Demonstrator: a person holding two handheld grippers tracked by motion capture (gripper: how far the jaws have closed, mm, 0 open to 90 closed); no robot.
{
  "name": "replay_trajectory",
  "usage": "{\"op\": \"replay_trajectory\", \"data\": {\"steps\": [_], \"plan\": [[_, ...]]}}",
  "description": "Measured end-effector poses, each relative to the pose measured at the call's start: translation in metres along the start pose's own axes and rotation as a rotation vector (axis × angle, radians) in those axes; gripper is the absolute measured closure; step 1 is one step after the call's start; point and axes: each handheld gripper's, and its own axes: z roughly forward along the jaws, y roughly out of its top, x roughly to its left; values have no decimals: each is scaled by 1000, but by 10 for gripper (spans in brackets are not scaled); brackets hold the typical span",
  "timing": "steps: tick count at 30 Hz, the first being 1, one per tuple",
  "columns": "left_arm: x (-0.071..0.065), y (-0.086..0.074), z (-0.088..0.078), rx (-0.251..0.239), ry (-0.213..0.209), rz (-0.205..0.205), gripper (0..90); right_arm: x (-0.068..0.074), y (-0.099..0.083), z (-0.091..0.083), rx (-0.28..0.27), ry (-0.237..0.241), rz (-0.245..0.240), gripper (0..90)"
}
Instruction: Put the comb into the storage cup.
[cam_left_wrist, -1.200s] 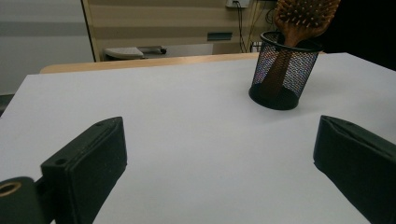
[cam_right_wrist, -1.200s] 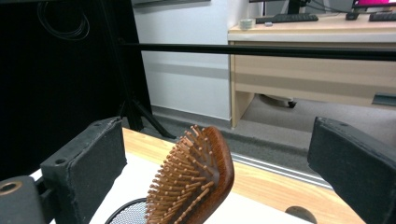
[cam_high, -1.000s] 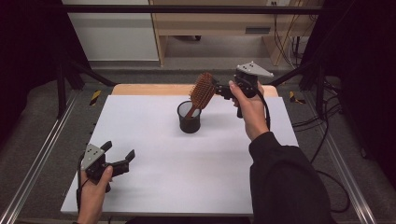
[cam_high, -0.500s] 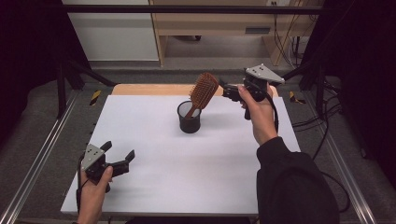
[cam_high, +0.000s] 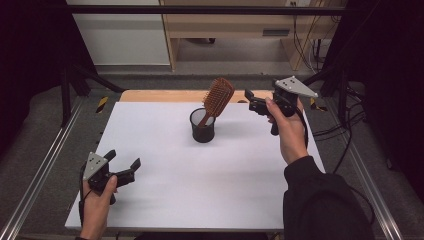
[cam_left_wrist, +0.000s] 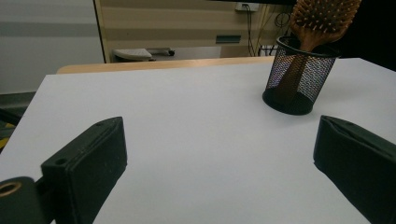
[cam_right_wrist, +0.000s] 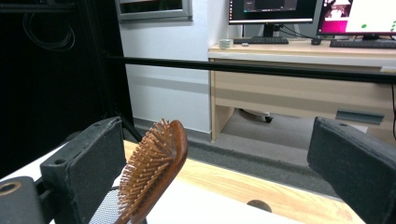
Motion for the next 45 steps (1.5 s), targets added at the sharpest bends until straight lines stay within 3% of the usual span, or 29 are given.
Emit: {"op": "replay_trajectory", "data": {"steps": [7, 14, 23, 34, 45], "plan": [[0, 0, 1, -1, 5, 1, 31, -5, -8, -11, 7, -13, 29, 42], [0, 1, 2, -4, 8, 6, 31, -19, -3, -18, 15, -43, 10, 40], [-1, 2, 2, -9, 8, 6, 32, -38, -7, -46, 5, -73, 7, 37], [-4, 1, 4, -2, 0, 18, 32, -67, -18, -77, 0, -136, 44, 37], [-4, 1, 3, -2, 2, 26, 32, -78, -30, -99, -11, -164, 59, 37]]}}
